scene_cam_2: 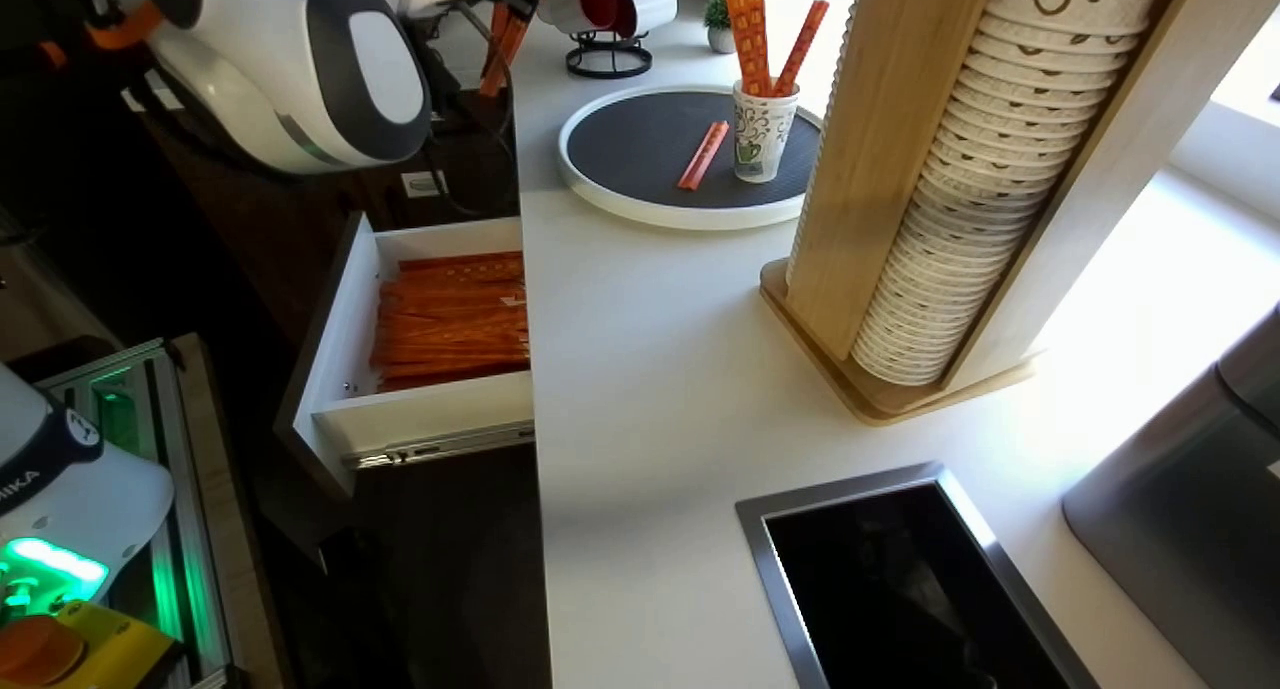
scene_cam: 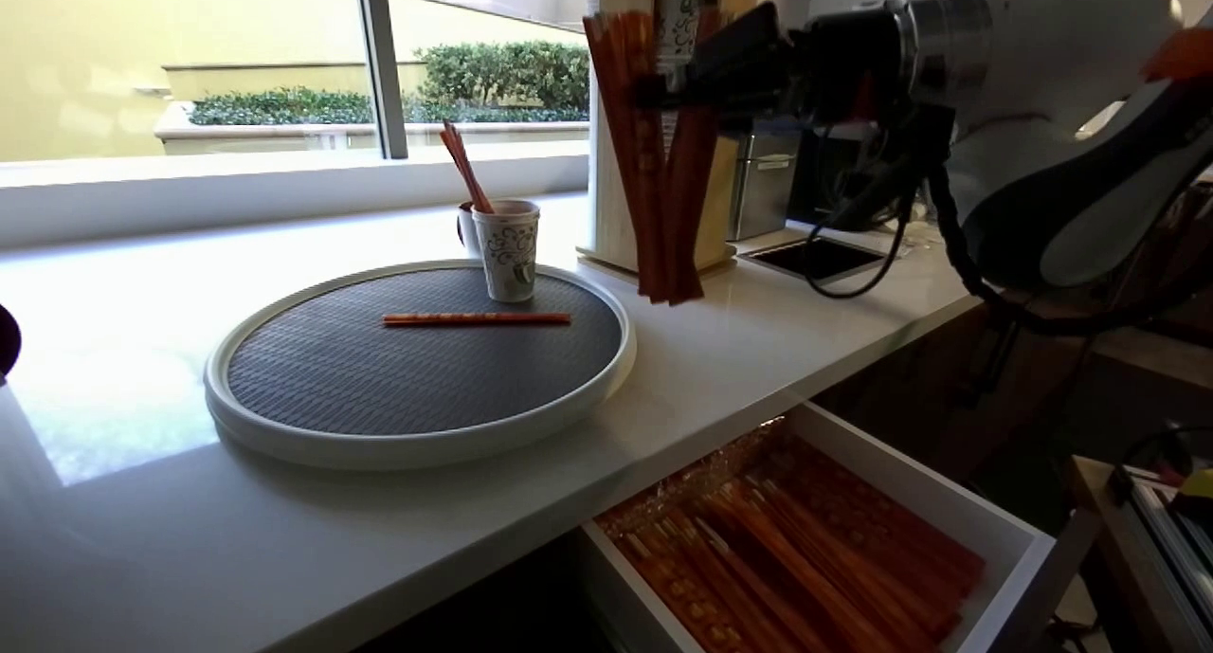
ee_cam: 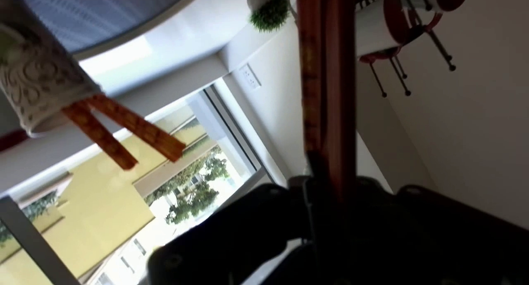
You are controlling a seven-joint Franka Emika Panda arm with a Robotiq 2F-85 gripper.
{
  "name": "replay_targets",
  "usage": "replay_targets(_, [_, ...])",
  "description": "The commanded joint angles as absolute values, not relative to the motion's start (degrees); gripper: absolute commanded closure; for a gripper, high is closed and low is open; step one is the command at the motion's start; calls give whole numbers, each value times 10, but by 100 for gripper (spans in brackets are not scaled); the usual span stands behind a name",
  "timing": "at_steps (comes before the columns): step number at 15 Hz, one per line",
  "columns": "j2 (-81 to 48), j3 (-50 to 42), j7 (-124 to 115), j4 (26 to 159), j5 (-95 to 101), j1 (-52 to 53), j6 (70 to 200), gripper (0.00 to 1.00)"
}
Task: Pick up some orange packs from the coffee cup and place them in the open drawer.
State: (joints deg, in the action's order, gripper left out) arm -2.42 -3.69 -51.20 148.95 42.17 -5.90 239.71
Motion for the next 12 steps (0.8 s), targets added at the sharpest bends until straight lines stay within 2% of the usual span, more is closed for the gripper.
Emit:
replay_targets(1, [-79,-28,-589,1497,475,-62,2437,98])
replay_targets(6, [-133,-30,-677,1512,603,-91,2415,98])
replay_targets(7, [-115,-19,-636,1507,548,-76,2413,98])
replay_targets(8, [-124,-19,-634,1509,554,-82,2413,93])
replay_targets(11, [-123,-17,-630,1504,552,-82,2413,93])
replay_targets(12, [-122,-16,-631,1504,552,-82,2413,98])
